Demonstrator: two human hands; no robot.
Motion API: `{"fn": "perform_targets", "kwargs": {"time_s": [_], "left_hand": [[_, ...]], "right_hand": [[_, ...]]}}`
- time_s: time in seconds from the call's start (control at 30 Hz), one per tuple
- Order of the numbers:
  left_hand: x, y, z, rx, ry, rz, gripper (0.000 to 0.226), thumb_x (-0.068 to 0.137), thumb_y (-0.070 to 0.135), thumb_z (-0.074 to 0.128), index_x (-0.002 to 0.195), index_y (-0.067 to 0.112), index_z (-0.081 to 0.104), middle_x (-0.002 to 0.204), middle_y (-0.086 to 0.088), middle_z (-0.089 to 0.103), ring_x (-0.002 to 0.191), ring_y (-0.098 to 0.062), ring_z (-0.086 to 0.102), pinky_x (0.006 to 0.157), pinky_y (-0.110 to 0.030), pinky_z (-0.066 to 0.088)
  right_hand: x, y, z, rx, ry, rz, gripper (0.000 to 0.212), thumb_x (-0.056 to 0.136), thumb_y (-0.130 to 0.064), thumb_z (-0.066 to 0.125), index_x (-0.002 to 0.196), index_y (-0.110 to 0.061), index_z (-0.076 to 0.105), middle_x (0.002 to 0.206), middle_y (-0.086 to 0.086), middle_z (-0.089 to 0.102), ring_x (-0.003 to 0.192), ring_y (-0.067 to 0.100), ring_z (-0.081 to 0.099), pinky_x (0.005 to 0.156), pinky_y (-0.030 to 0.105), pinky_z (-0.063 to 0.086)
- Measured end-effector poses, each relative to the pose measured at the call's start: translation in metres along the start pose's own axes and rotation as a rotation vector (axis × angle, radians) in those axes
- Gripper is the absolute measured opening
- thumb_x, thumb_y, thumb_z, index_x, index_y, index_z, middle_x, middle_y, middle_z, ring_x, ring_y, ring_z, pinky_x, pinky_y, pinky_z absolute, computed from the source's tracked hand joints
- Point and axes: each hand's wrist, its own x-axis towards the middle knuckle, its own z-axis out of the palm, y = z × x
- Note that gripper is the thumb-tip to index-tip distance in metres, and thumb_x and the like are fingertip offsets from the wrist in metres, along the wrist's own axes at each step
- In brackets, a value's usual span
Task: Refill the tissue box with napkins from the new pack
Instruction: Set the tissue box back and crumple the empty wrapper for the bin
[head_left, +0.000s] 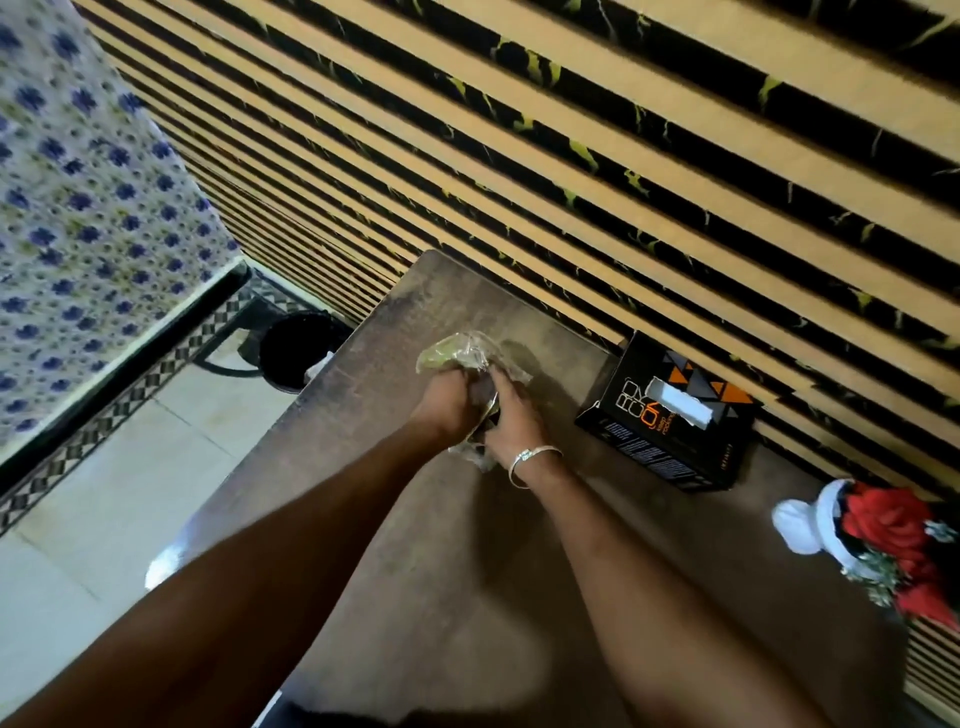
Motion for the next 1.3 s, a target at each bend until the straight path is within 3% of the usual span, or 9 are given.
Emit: {"fn": "perform_targets", "kwargs": {"time_s": [0.1,0.17,0.23,0.4,0.67,0.83,1.07,1.17,1.3], "left_hand": [[-0.026,0.001,-0.013,-0.073,0.061,0.042,0.013,0.093,0.013,0.058,0.095,0.005,0.067,0.095,-0.001,0.064,0.089,-0.019,0.064,0.063,-0.007,0.044],[-0.038,0.000,-0.021,-0.046,0.089,0.073,0.018,0.091,0.018,0.061,0.102,0.007,0.070,0.102,-0.006,0.070,0.092,-0.018,0.066,0.074,-0.020,0.051],[-0.058,0.003,-0.033,-0.002,0.127,0.081,0.017,0.091,0.018,0.062,0.100,0.007,0.071,0.096,-0.005,0.070,0.081,-0.013,0.061,0.071,-0.023,0.047],[-0.103,-0.005,-0.060,-0.007,0.230,0.074,0.010,0.090,0.018,0.061,0.085,0.013,0.069,0.082,0.004,0.065,0.074,-0.012,0.062,0.058,-0.008,0.040],[-0.171,-0.040,-0.113,0.093,0.357,0.080,0.005,0.087,0.014,0.067,0.085,0.011,0.071,0.075,0.011,0.053,0.060,-0.002,0.048,0.050,-0.006,0.035],[-0.201,-0.066,-0.148,0.067,0.429,0.010,0.019,0.087,0.013,0.065,0.071,0.020,0.058,0.060,0.018,0.042,0.052,0.003,0.042,0.051,-0.003,0.036],[-0.235,-0.133,-0.209,0.062,0.445,-0.039,0.028,0.088,0.010,0.061,0.065,0.018,0.046,0.059,0.016,0.039,0.052,-0.002,0.040,0.051,-0.007,0.038],[-0.244,-0.174,-0.239,0.045,0.429,-0.070,0.037,0.088,0.016,0.061,0.060,0.027,0.042,0.059,0.014,0.041,0.054,-0.006,0.044,0.044,-0.014,0.032],[-0.254,-0.239,-0.283,0.016,0.379,-0.130,0.037,0.089,0.022,0.061,0.057,0.024,0.044,0.056,0.008,0.045,0.053,-0.012,0.048,0.048,-0.023,0.032]], "right_hand": [[-0.020,-0.012,-0.004,0.071,0.057,-0.053,0.085,0.075,0.010,0.065,0.149,-0.020,0.036,0.149,0.012,0.045,0.139,0.028,0.041,0.115,0.036,0.036],[-0.029,-0.018,-0.003,0.108,0.094,-0.096,0.080,0.071,0.009,0.066,0.144,-0.019,0.044,0.142,0.012,0.053,0.133,0.028,0.049,0.111,0.039,0.041],[-0.042,-0.026,-0.003,0.138,0.123,-0.142,0.076,0.070,0.009,0.066,0.140,-0.017,0.049,0.136,0.012,0.059,0.127,0.027,0.054,0.107,0.040,0.045],[-0.068,-0.056,0.010,0.102,0.160,-0.265,0.069,0.070,0.006,0.067,0.135,-0.013,0.055,0.129,0.013,0.064,0.119,0.027,0.060,0.104,0.027,0.045],[-0.106,-0.115,0.050,0.063,0.099,-0.393,0.070,0.072,0.003,0.070,0.138,-0.014,0.053,0.132,0.010,0.063,0.121,0.025,0.058,0.098,0.017,0.038],[-0.119,-0.161,0.078,0.047,0.090,-0.430,0.070,0.072,0.004,0.066,0.138,-0.016,0.052,0.132,0.011,0.062,0.121,0.026,0.058,0.101,0.026,0.043],[-0.122,-0.237,0.140,0.002,0.048,-0.451,0.072,0.071,0.002,0.066,0.138,-0.019,0.052,0.131,0.009,0.063,0.120,0.026,0.058,0.104,0.030,0.045],[-0.123,-0.275,0.176,0.013,0.035,-0.435,0.074,0.071,0.003,0.066,0.139,-0.021,0.051,0.130,0.009,0.063,0.120,0.026,0.058,0.105,0.032,0.046],[-0.124,-0.331,0.227,0.037,0.015,-0.429,0.071,0.073,0.005,0.065,0.139,-0.019,0.051,0.127,0.008,0.064,0.118,0.024,0.059,0.097,0.022,0.042]]}}
